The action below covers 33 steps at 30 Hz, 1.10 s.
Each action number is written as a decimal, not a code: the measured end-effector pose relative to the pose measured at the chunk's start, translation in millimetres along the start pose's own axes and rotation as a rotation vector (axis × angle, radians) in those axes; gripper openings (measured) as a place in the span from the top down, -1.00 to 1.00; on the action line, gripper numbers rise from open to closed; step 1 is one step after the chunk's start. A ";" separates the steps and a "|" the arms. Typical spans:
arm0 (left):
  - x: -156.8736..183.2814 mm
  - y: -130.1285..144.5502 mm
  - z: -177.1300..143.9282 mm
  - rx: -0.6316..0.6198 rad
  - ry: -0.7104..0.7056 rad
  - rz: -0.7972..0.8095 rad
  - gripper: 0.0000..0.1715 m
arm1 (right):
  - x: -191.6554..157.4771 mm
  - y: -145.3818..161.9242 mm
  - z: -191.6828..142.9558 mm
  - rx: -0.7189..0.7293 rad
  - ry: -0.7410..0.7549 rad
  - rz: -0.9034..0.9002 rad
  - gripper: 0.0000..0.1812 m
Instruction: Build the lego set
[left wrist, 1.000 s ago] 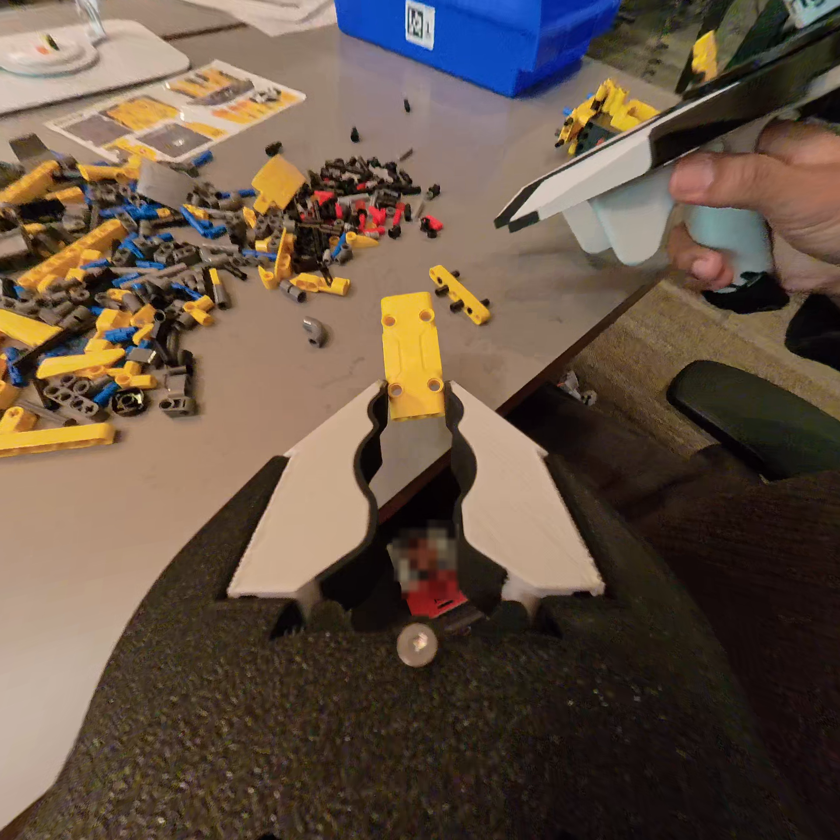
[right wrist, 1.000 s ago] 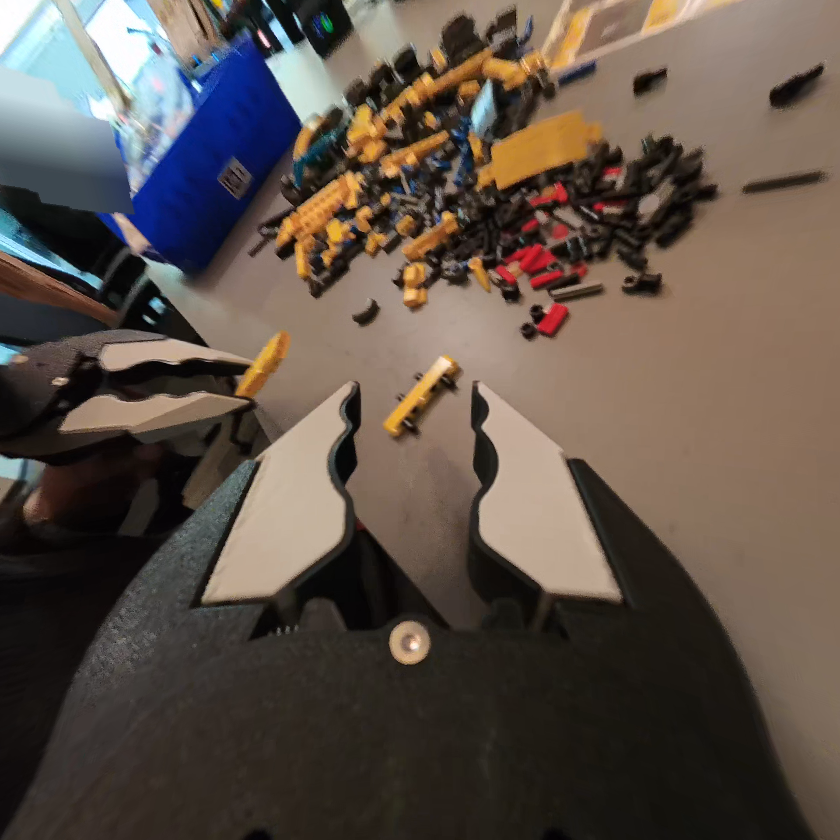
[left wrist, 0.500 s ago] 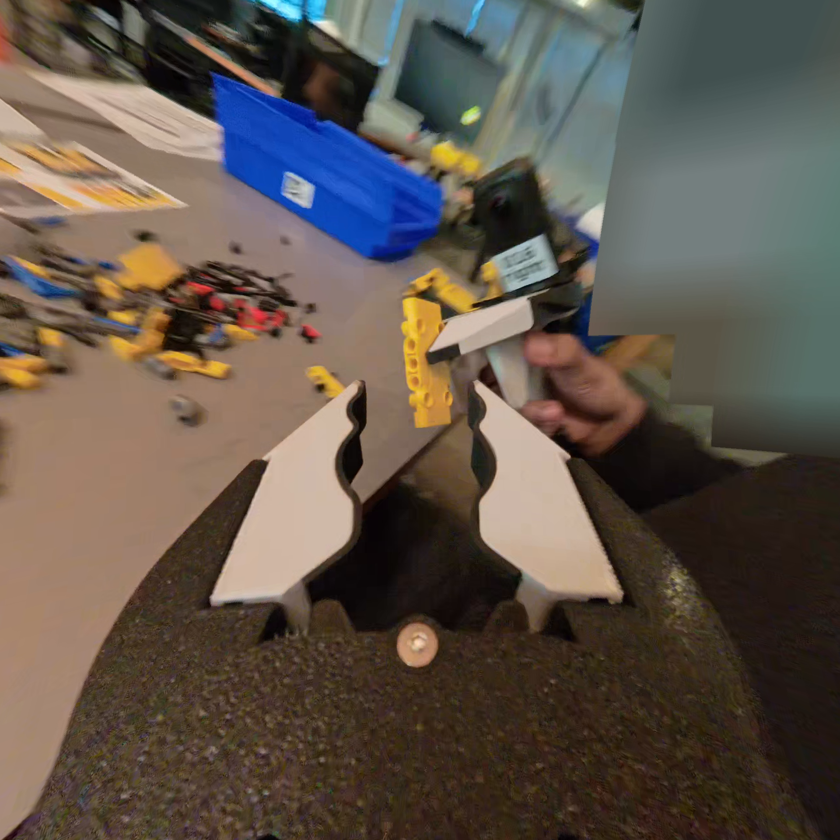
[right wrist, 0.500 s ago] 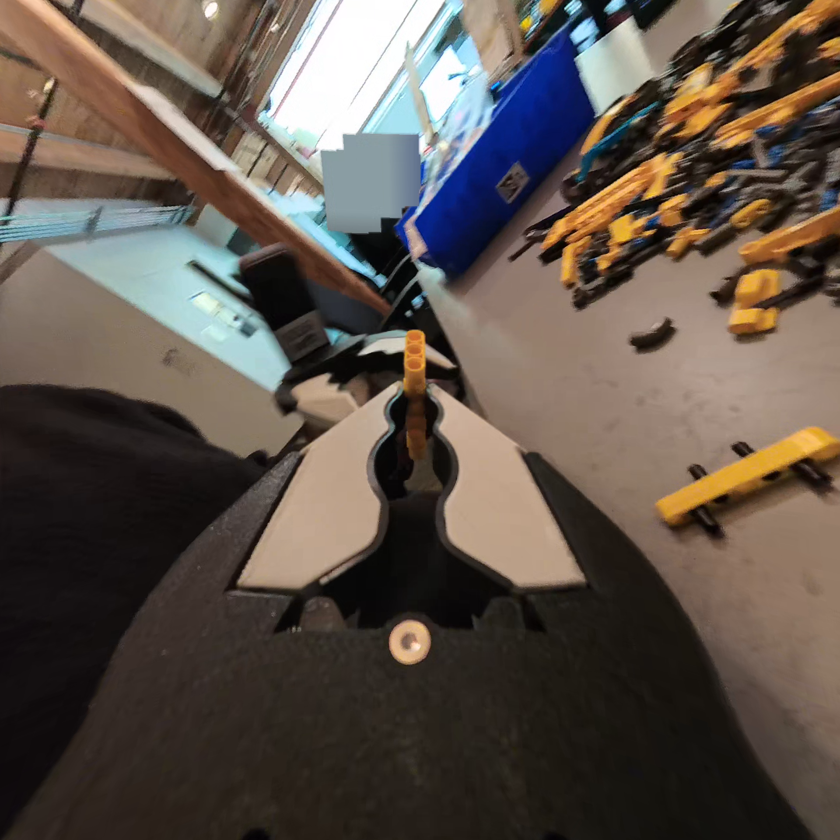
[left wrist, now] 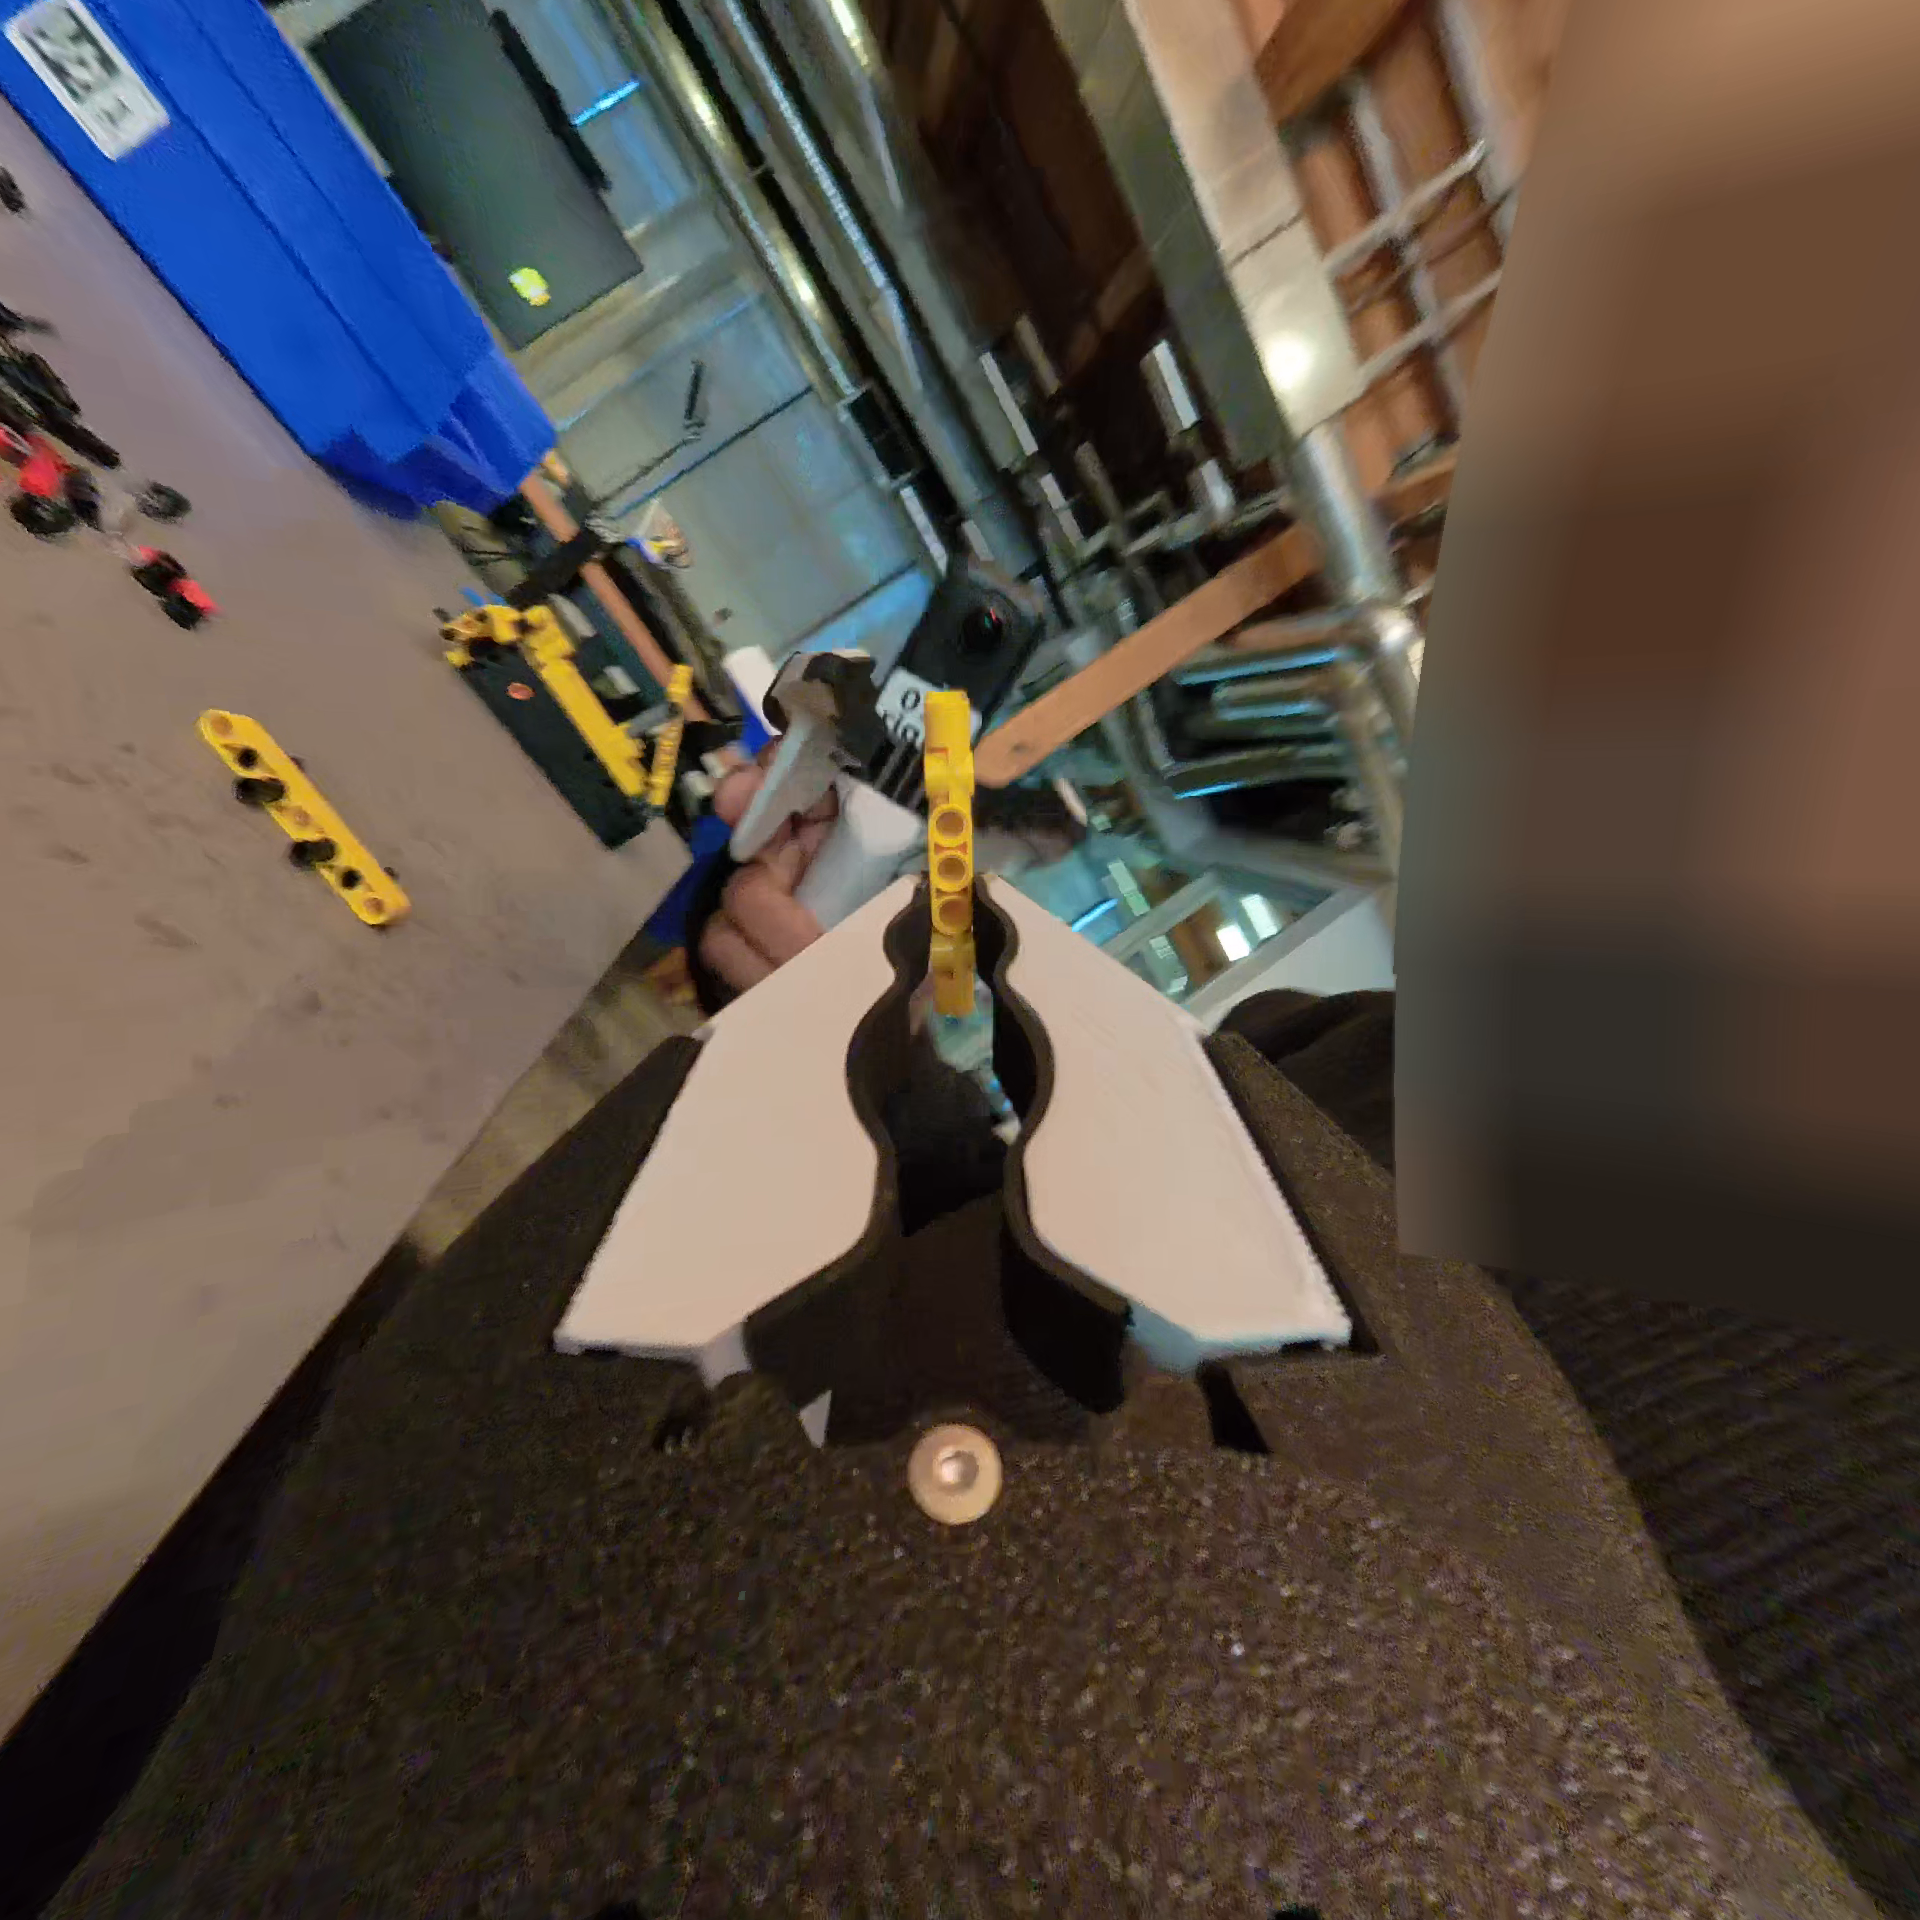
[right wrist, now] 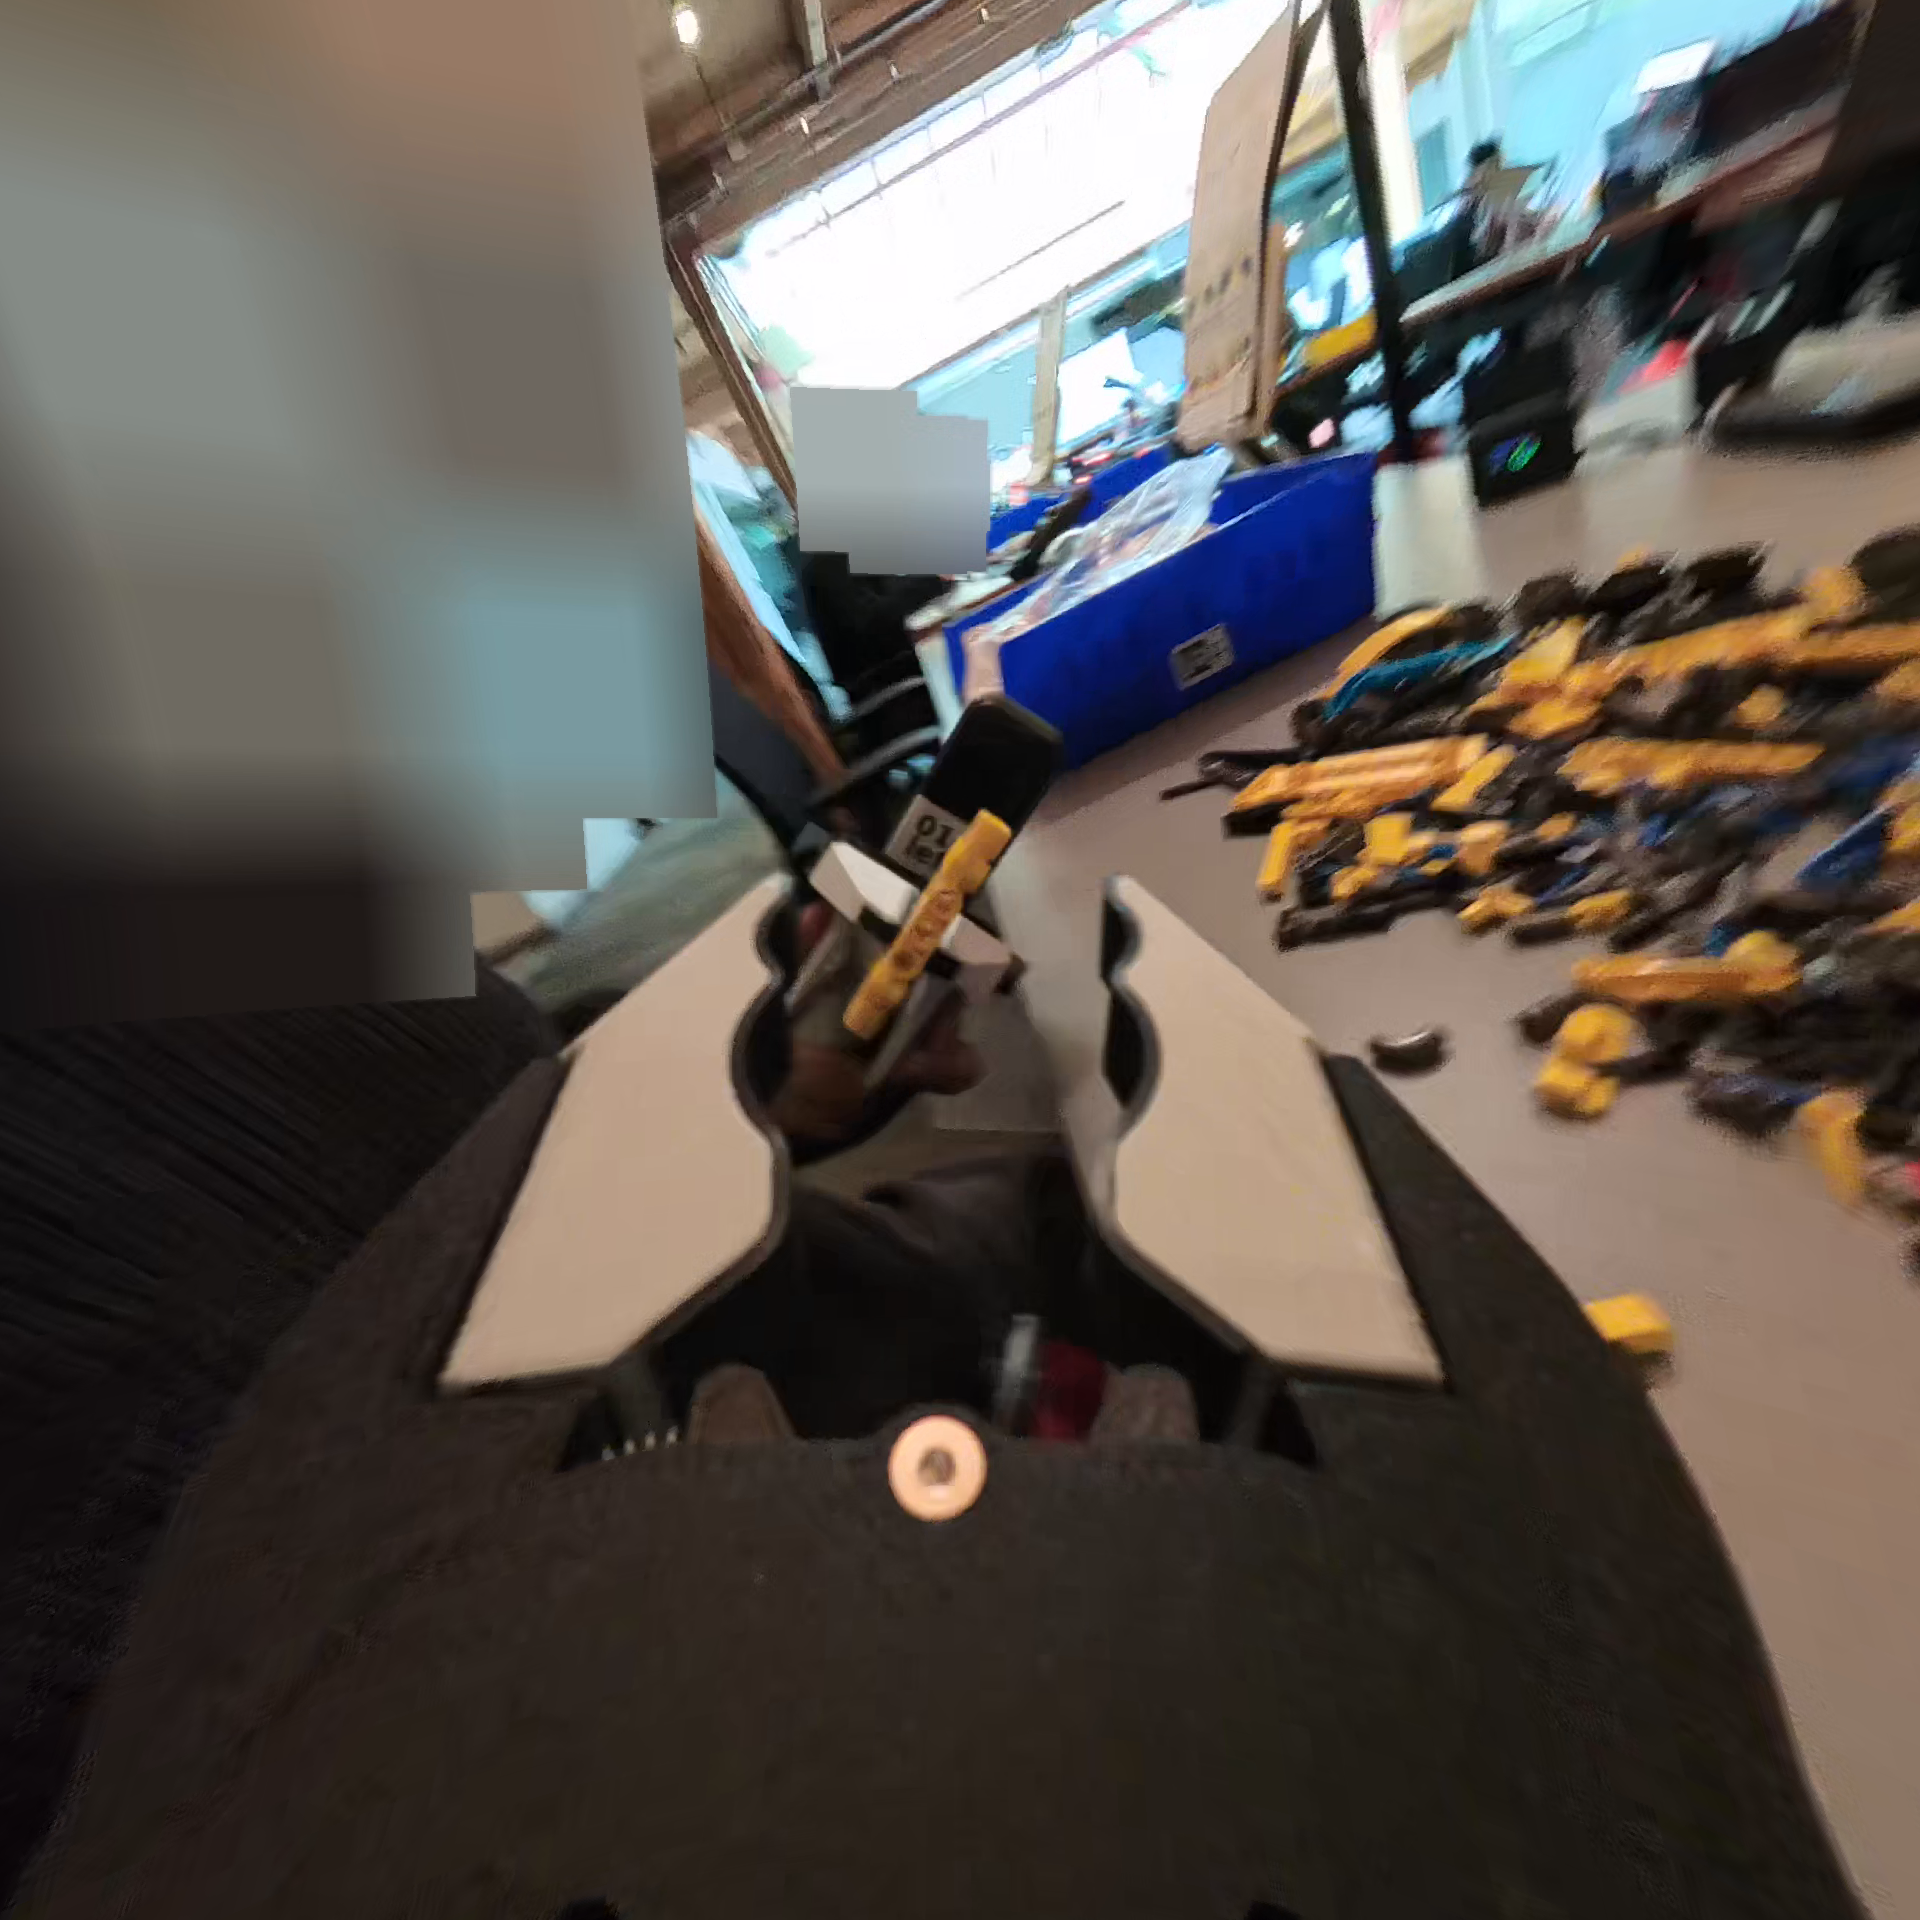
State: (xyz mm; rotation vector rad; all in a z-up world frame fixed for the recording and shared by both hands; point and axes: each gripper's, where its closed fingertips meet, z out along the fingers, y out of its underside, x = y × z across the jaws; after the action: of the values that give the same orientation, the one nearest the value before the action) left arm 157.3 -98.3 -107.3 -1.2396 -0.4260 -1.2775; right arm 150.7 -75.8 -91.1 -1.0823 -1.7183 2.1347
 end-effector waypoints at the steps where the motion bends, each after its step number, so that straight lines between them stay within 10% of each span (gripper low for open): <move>1: 0.7 -2.8 -1.4 0.018 0.029 -0.052 0.93 | -0.1 1.0 1.9 -0.004 0.049 -0.121 0.26; 8: 3.2 0.9 1.5 -0.026 0.109 -0.132 0.93 | -13.4 22.8 23.4 -0.134 0.099 -0.746 0.16; 21: 6.1 -5.2 -4.2 0.005 0.137 -0.128 0.93 | -11.8 24.9 35.7 -0.237 -0.008 -0.801 0.35; 25: 1.8 -11.8 -7.3 0.039 0.115 -0.129 0.93 | -3.8 24.4 30.8 -0.229 0.035 -0.668 0.34; 33: -37.4 -9.8 -7.5 -0.104 -0.321 0.216 0.93 | 84.4 65.1 -53.9 -0.437 0.392 0.166 0.33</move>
State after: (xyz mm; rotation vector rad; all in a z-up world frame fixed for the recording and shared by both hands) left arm 134.0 -85.0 -136.2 -1.5434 -0.4452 -0.9293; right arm 143.5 -6.9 -188.4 -1.6766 -1.9892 1.5077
